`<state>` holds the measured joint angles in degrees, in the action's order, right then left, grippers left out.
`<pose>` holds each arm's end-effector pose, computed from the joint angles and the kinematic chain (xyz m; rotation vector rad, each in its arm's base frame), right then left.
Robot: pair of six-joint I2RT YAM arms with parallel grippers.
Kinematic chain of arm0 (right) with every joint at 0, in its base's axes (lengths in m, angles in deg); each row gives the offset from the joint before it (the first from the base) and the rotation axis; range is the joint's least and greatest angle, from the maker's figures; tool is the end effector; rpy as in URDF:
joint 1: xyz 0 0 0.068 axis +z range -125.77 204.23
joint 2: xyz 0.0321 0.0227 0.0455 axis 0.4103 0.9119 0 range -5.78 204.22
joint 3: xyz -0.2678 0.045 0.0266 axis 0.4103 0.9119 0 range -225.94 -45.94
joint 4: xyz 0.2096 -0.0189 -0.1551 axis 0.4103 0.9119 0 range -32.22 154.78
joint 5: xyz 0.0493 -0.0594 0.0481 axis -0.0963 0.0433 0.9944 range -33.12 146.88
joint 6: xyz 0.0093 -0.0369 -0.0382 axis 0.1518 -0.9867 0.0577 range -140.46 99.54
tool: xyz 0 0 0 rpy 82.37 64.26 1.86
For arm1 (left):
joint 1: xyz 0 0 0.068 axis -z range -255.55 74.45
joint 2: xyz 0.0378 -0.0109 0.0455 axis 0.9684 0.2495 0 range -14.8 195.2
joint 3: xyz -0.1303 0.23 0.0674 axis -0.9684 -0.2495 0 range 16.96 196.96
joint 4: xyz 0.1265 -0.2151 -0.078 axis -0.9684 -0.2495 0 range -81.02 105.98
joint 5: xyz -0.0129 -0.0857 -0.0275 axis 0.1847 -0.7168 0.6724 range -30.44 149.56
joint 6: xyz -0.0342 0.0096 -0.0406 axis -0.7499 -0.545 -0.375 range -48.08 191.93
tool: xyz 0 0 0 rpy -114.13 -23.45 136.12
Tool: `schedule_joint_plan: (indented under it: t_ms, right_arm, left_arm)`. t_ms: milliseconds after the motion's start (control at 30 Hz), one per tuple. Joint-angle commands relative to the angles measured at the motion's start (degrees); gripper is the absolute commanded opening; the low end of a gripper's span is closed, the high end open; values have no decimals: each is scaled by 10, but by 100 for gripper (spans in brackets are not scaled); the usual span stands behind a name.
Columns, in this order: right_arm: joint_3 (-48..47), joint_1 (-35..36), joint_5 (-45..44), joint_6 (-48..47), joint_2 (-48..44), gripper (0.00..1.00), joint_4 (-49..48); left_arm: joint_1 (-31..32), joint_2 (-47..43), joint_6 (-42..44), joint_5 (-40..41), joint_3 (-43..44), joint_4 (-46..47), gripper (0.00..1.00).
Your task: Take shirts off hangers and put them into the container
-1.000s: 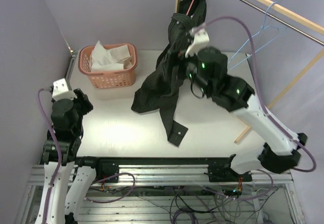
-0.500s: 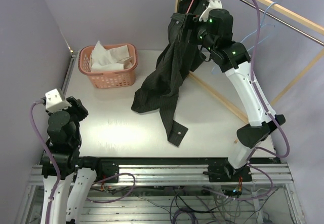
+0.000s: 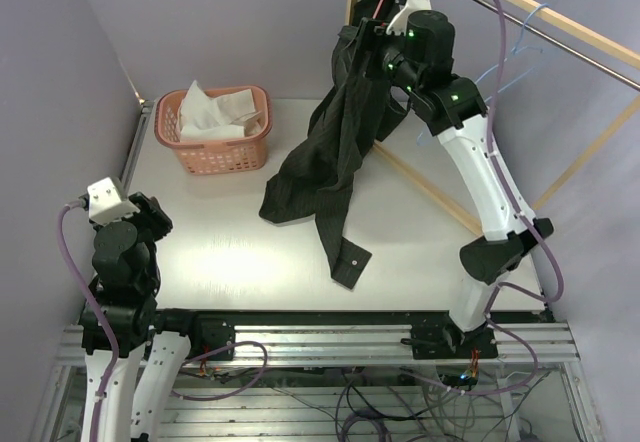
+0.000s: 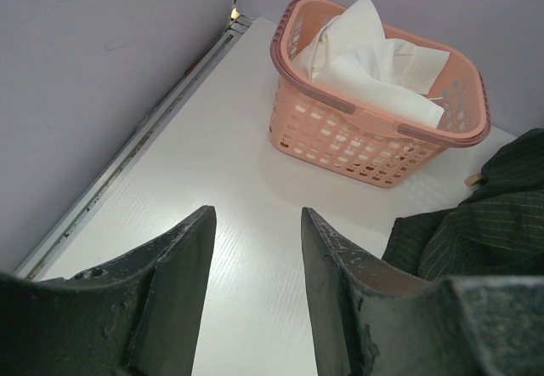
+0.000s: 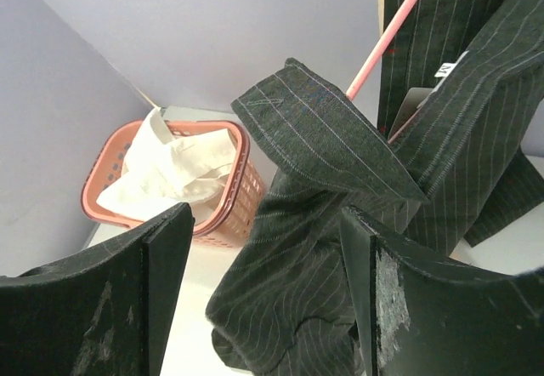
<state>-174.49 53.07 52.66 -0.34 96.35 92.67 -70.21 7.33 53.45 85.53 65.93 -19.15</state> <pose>0.3311 0.1792 0.5183 -0.0776 1.7499 0.5667 0.0731 0.0089 0.3618 -0.5213 1.6196 0.0788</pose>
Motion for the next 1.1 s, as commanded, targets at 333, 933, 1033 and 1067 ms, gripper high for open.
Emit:
schedule_joint_plan:
  t_ms: [333, 933, 1033, 1067]
  right_arm:
    - [24, -3, -35, -16, 6, 46, -16]
    - [15, -3, -104, -90, -38, 0, -54]
    - [17, -3, -145, -83, -45, 0, -68]
    - [21, -3, -162, -77, -49, 0, -77]
  left_arm:
    - [-2, 6, -3, 14, -1, 1, 54]
    - [-2, 11, -5, 13, -1, -2, 56]
    - [-2, 13, -5, 12, 1, -2, 57]
    - [-2, 13, -5, 12, 1, -2, 57]
